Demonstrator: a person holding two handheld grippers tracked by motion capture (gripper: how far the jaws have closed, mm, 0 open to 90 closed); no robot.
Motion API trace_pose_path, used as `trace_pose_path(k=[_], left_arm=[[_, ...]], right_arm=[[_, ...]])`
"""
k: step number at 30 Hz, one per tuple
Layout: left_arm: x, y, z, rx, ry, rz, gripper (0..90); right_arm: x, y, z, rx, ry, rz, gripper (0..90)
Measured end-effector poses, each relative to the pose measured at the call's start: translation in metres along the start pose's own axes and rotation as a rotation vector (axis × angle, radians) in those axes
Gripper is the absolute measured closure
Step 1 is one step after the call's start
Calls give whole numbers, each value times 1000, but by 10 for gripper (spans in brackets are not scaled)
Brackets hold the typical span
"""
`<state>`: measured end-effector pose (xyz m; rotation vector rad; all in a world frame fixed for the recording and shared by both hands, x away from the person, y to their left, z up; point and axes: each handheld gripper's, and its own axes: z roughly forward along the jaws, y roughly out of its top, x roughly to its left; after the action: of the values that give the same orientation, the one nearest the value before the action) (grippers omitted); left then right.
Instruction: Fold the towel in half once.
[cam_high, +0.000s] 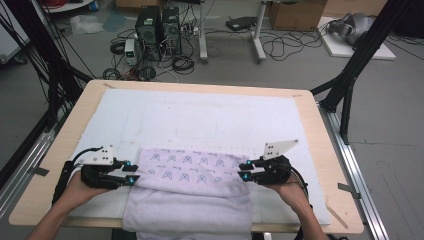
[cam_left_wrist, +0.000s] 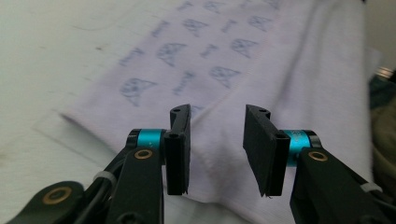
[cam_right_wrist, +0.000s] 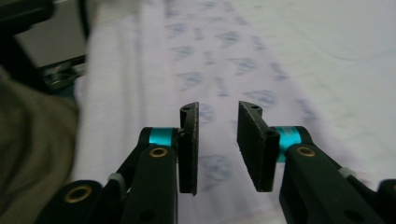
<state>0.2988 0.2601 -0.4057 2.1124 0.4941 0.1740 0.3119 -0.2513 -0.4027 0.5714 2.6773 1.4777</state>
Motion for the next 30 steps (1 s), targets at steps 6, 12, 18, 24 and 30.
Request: trace_pose_path(k=[6, 12, 18, 24, 30], left_arm=[[33, 15, 18, -22, 115, -67, 618], [56, 4, 44, 74, 207, -139, 565], [56, -1, 56, 138, 194, -142, 475], [53, 6, 57, 133, 208, -116, 854], [80, 31, 61, 56, 336, -139, 858]], right_arm=[[-30, -3, 7, 77, -161, 40, 560], [-51, -16, 20, 126, -194, 105, 422], [-56, -19, 32, 156, -193, 94, 574], [-58, -13, 33, 168, -147, 69, 855], [-90, 8, 34, 145, -226, 72, 859]])
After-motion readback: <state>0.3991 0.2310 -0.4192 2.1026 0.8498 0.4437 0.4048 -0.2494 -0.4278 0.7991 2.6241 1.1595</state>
